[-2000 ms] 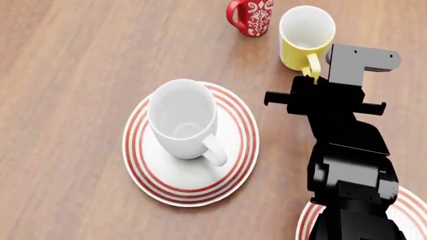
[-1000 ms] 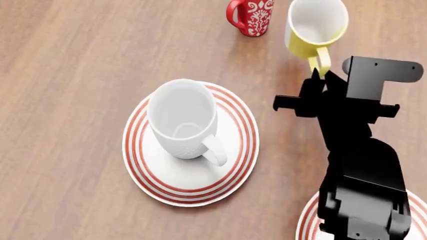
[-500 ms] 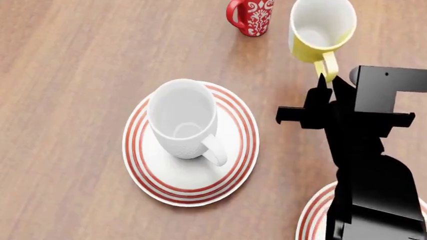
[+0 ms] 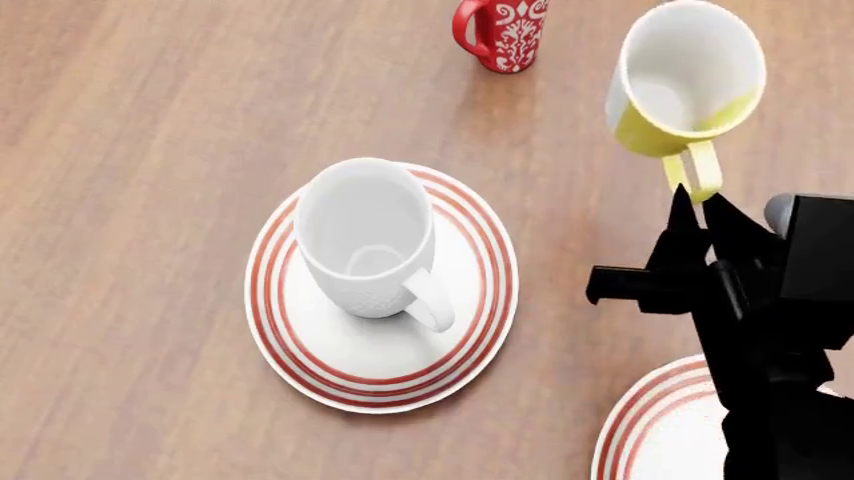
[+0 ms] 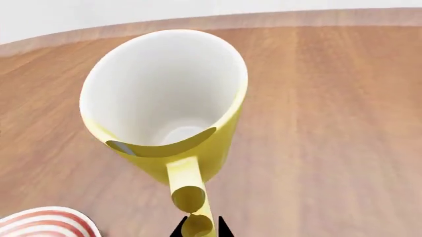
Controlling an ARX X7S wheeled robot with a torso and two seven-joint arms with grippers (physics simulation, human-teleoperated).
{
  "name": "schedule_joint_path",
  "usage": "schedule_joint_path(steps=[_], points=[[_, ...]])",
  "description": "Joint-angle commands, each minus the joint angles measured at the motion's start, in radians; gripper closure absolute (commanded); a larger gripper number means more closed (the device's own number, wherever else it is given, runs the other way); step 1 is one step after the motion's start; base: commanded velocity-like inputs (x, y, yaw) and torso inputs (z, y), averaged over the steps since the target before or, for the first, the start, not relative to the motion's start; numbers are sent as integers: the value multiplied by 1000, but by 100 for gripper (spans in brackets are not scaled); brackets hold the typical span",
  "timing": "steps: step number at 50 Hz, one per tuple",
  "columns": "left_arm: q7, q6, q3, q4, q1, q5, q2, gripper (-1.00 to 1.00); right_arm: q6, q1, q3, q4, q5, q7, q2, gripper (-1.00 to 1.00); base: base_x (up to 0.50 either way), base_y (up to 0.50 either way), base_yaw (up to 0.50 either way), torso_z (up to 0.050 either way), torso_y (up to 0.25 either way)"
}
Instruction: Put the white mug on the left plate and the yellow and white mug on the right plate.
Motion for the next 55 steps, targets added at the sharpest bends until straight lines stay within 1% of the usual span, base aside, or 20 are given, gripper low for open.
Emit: schedule_joint_path(steps=[1, 8, 17, 22, 31, 36, 42, 45, 55], points=[[2, -14, 12, -31, -43, -6, 1, -100, 93, -95, 52, -178, 48, -34, 49, 100, 0, 0, 0, 0, 0], [-2, -28, 14, -28, -57, -7, -5, -100, 191, -229, 89, -332, 68, -63, 97, 100, 0, 0, 0, 0, 0], [-9, -34, 3, -24, -53, -18, -13, -100, 253, -364, 176, -492, 122, -100, 103, 100, 0, 0, 0, 0, 0], [-11, -40, 9, -19, -52, -15, -15, -100, 312, -420, 266, -591, 173, -126, 103, 100, 0, 0, 0, 0, 0], [-17, -46, 15, -12, -52, -8, -15, -100, 344, -521, 404, -676, 224, -177, 107, 100, 0, 0, 0, 0, 0], [-18, -52, 19, -17, -61, -8, -16, -100, 315, -595, 456, -701, 239, -212, 89, 100, 0, 0, 0, 0, 2], [-19, -60, 29, -18, -70, -1, -17, -100, 205, -688, 477, -654, 226, -259, 56, 100, 0, 0, 0, 0, 0], [-19, -60, 28, -22, -74, -3, -19, -100, 163, -717, 480, -625, 215, -272, 46, 100, 0, 0, 0, 0, 0], [-21, -65, 33, -26, -79, -1, -21, -100, 109, -783, 517, -604, 222, -303, 24, 100, 0, 0, 0, 0, 0]])
